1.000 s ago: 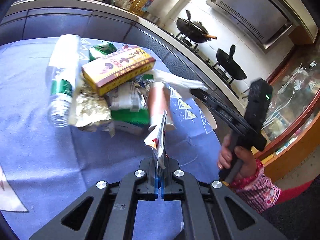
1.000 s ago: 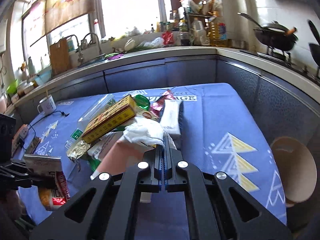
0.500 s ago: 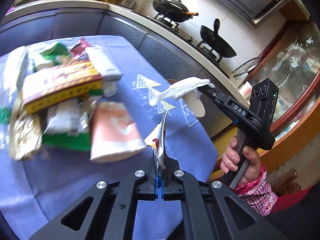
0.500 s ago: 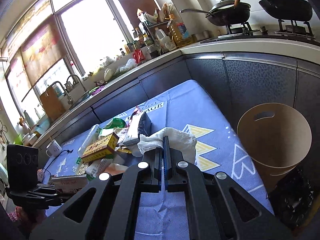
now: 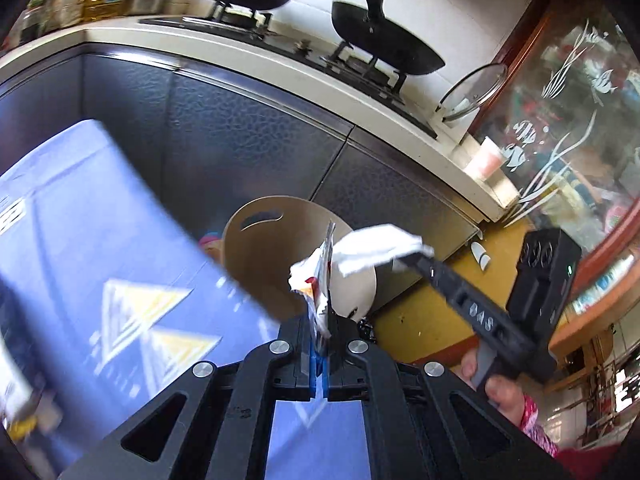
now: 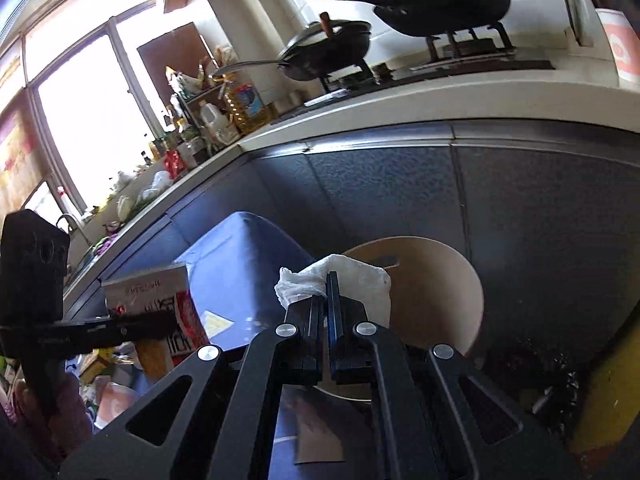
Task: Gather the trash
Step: 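Open both tools over the beige bin to drop the tissues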
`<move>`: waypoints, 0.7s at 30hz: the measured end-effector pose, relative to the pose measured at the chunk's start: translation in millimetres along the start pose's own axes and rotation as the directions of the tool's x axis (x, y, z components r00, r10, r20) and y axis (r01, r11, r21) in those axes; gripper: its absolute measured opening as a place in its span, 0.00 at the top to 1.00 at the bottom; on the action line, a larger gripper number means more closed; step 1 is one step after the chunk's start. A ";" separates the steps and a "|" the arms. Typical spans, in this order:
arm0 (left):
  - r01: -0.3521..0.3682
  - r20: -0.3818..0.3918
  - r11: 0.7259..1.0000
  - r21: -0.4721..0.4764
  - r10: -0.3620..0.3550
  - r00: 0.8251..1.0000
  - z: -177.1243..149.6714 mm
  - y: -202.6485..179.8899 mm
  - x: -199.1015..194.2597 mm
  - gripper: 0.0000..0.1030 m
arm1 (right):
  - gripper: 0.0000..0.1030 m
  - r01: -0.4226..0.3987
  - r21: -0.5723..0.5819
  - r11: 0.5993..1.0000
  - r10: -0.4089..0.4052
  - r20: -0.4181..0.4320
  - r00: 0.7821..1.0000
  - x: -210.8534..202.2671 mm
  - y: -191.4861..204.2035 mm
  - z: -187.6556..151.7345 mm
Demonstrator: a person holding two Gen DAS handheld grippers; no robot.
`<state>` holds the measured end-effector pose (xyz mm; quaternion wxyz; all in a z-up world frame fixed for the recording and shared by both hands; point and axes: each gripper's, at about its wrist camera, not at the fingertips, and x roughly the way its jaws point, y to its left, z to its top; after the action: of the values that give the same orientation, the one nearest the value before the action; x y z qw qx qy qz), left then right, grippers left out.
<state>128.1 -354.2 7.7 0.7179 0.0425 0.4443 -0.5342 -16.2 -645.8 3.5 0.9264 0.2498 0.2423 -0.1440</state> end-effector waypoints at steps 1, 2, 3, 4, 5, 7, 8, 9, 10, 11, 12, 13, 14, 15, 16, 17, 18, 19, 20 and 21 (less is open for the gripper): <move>-0.015 -0.010 1.000 0.009 0.015 1.000 8.4 -2.8 12.5 0.98 | 0.96 0.014 0.008 1.000 -0.014 -0.017 1.000 4.2 -7.9 -2.3; -0.035 -0.024 0.999 0.021 0.036 0.999 16.5 -4.0 28.9 0.98 | 0.94 0.021 0.013 1.000 -0.021 -0.034 0.999 8.3 -12.6 -3.0; -0.050 -0.034 0.998 0.023 0.051 0.998 21.0 -5.6 41.0 0.97 | 0.82 0.026 0.020 0.999 -0.025 -0.053 0.998 15.3 -16.8 -1.4; -0.068 -0.055 0.998 0.018 0.069 0.996 25.4 -4.1 56.7 0.95 | 0.56 0.028 0.030 0.999 -0.026 -0.063 0.998 16.9 -21.1 -5.2; -0.081 -0.071 0.997 0.009 0.081 0.994 28.0 -3.7 67.9 0.87 | 0.44 0.030 0.034 0.999 -0.028 -0.060 0.998 20.3 -21.4 -2.6; -0.125 -0.105 0.992 -0.014 0.123 0.987 27.7 1.0 84.2 0.52 | 0.35 0.035 0.023 0.999 -0.034 -0.043 0.998 18.6 -20.3 -4.4; -0.138 -0.106 0.990 -0.025 0.134 0.985 26.4 2.5 86.5 0.55 | 0.35 0.035 0.016 0.999 -0.035 -0.039 0.999 17.3 -19.6 -4.9; -0.131 -0.103 0.991 -0.033 0.127 0.986 25.6 2.2 85.4 0.56 | 0.35 0.036 0.013 0.999 -0.036 -0.027 0.999 13.9 -18.2 -5.6; -0.123 -0.095 0.992 -0.041 0.119 0.988 23.5 2.2 81.2 0.56 | 0.35 0.033 0.015 0.999 -0.033 -0.015 0.999 10.8 -14.8 -5.2; -0.117 -0.083 0.992 -0.049 0.113 0.990 22.3 1.7 75.4 0.56 | 0.35 0.023 0.022 0.999 -0.023 -0.001 1.000 6.6 -13.0 -5.0; -0.109 -0.065 0.993 -0.054 0.105 0.992 20.3 0.5 66.6 0.56 | 0.35 0.011 0.029 1.000 -0.011 0.012 1.000 2.7 -10.5 -4.4; -0.100 -0.038 0.994 -0.053 0.098 0.994 17.2 -1.8 54.5 0.56 | 0.35 -0.001 0.034 0.999 0.000 0.022 1.000 -0.7 -6.4 -3.4; -0.093 -0.011 0.994 -0.050 0.092 0.996 13.0 -4.2 42.5 0.56 | 0.35 -0.016 0.040 0.999 0.015 0.032 0.999 -4.4 -2.4 -4.4; -0.081 0.015 0.996 -0.046 0.082 0.997 7.6 -6.6 29.1 0.56 | 0.36 -0.032 0.043 0.999 0.031 0.037 0.999 -6.1 2.2 -3.6; -0.071 0.042 0.997 -0.038 0.073 0.996 -2.1 -9.2 10.7 0.56 | 0.39 -0.058 0.048 0.997 0.056 0.041 0.998 -9.2 8.4 -6.7; -0.074 0.059 0.997 -0.025 0.076 0.995 -10.2 -11.9 -1.6 0.56 | 0.41 -0.076 0.049 0.996 0.074 0.038 0.997 -9.0 16.2 -7.2; -0.078 0.071 0.997 -0.012 0.078 0.994 -17.7 -13.4 -12.8 0.56 | 0.45 -0.098 0.048 0.994 0.096 0.031 0.995 -9.4 23.9 -11.5; -0.083 0.085 0.997 0.002 0.082 0.993 -30.3 -14.0 -28.0 0.56 | 0.47 -0.123 0.042 0.991 0.122 0.018 0.992 -9.0 33.3 -17.0; -0.089 0.095 0.996 0.011 0.088 0.992 -42.1 -13.0 -40.4 0.56 | 0.48 -0.151 0.036 0.988 0.151 -0.001 0.988 -3.1 42.4 -18.9; -0.095 0.099 0.995 0.015 0.094 0.991 -54.3 -12.1 -52.9 0.56 | 0.51 -0.183 0.036 0.982 0.184 -0.026 0.983 0.8 51.9 -23.9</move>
<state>84.4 -291.7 16.3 0.7630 0.0443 0.4004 -0.5055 -4.4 -590.0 5.4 0.9278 0.2884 0.2293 -0.0584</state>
